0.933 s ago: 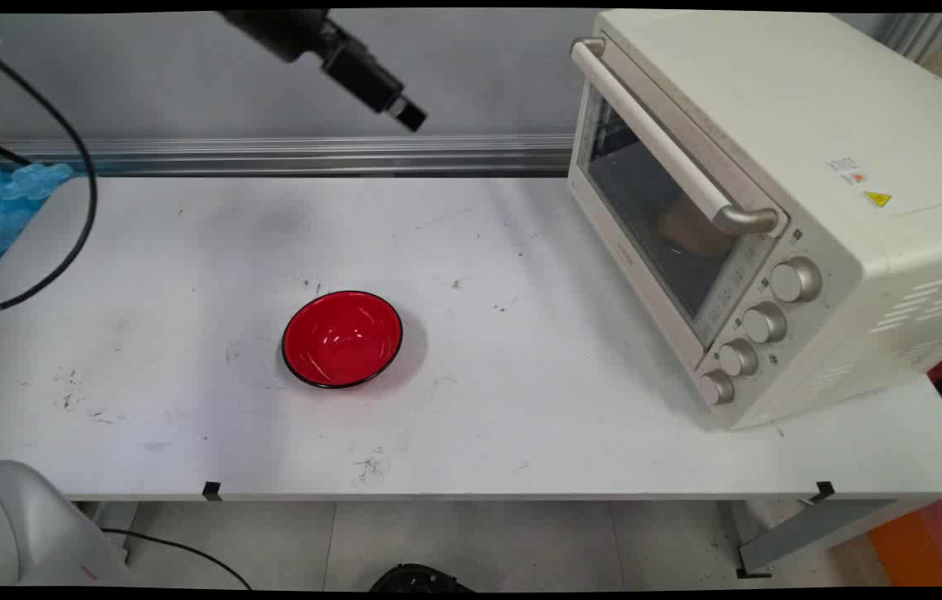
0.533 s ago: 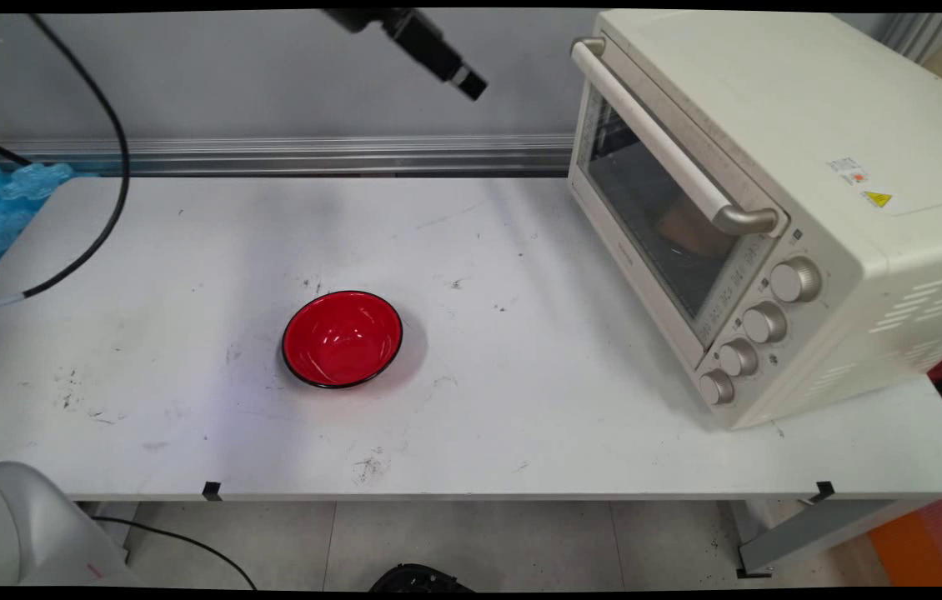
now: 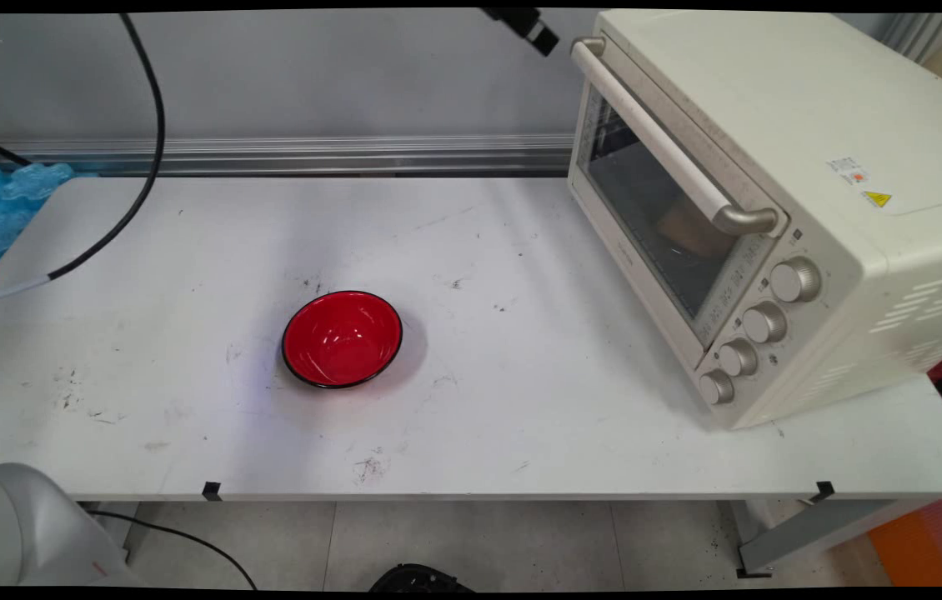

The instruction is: Open the oven

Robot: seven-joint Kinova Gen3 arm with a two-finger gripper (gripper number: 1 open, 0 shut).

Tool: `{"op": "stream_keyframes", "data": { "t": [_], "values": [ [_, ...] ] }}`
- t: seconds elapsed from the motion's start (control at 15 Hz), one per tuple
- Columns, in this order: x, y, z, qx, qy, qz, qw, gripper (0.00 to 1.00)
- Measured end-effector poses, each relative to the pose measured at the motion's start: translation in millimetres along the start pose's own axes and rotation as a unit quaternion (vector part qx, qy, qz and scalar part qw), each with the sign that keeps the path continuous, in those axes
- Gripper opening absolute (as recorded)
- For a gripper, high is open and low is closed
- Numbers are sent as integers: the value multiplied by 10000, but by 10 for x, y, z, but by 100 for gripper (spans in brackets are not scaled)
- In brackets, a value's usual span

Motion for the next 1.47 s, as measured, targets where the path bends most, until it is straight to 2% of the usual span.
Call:
{"op": "stream_keyframes", "data": {
  "t": [0.73, 1.47],
  "values": [
    [487, 60, 447, -237, 80, 80, 9997, 0],
    [615, 123, 839, -442, -105, 283, 9986, 0]
  ]
}}
